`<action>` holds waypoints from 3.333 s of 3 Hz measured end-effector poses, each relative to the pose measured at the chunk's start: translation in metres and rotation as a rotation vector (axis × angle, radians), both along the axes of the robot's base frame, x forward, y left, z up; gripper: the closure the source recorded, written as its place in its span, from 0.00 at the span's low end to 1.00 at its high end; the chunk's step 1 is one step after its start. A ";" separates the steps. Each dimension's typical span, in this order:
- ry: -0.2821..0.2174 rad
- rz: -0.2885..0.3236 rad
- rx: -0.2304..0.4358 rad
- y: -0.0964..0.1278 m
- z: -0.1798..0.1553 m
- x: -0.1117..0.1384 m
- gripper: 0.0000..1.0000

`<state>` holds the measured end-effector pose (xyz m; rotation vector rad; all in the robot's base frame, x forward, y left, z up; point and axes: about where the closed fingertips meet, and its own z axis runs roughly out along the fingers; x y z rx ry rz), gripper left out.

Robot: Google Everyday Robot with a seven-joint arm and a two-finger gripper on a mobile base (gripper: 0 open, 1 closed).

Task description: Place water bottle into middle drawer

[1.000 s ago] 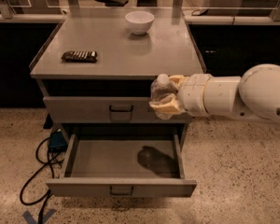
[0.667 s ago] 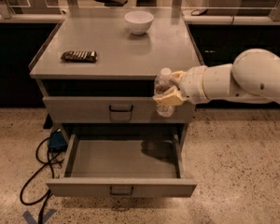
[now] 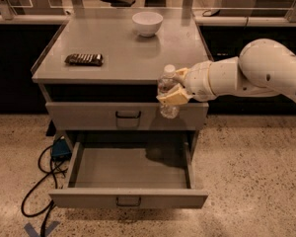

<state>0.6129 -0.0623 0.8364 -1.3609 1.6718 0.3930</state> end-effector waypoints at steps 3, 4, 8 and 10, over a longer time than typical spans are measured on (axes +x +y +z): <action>0.307 -0.020 0.040 0.014 -0.172 -0.059 1.00; 0.388 -0.038 0.085 0.040 -0.243 -0.094 1.00; 0.297 -0.099 0.192 0.063 -0.286 -0.049 1.00; 0.265 -0.135 0.202 0.055 -0.286 -0.041 1.00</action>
Offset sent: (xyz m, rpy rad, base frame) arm -0.0621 0.0010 -0.1866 0.0071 0.3749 -0.0149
